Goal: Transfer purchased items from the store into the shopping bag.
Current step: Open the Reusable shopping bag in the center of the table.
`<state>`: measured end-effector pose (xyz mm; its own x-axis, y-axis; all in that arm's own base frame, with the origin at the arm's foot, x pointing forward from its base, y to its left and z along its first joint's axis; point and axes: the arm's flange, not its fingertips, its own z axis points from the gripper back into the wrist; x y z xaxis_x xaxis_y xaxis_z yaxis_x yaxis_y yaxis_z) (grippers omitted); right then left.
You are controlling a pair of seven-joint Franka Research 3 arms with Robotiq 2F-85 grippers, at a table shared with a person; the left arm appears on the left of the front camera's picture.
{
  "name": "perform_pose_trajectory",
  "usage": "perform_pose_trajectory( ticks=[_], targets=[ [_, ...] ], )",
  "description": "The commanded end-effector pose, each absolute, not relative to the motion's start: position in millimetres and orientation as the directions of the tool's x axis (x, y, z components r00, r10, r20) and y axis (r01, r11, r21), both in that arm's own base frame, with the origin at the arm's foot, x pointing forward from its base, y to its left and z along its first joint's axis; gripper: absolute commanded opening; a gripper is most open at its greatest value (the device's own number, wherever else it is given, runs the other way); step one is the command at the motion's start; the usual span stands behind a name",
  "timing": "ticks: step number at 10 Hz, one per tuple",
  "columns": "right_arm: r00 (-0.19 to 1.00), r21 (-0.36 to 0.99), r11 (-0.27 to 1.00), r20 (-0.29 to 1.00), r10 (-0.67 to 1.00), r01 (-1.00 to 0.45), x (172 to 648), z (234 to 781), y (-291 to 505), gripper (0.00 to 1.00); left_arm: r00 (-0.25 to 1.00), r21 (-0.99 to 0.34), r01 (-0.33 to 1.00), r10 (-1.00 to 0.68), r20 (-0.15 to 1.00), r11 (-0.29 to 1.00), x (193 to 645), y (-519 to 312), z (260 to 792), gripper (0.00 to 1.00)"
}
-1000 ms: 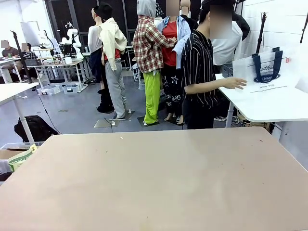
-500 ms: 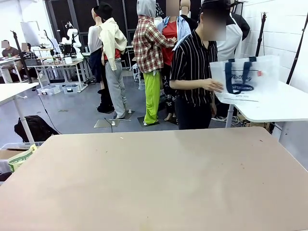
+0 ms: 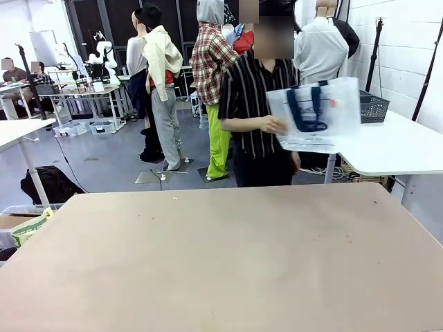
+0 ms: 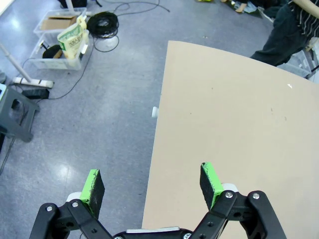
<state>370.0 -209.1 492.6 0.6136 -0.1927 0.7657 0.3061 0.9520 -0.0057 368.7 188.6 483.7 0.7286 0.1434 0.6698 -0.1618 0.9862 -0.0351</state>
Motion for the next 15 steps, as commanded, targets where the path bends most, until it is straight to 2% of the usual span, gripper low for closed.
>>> perform_pose_trajectory(
  ticks=[1,15],
  targets=[
    [0.615,-0.016,0.953,0.767,-0.183,0.303,369.2,493.7,-209.8,1.00,0.729,-0.024,-0.159,0.133,0.671,0.987,367.4,192.4,483.6,1.00],
    [0.615,-0.016,0.953,0.767,-0.183,0.303,369.2,493.7,-209.8,1.00,0.729,-0.024,-0.159,0.133,0.671,0.987,367.4,192.4,483.6,1.00]
  ],
)
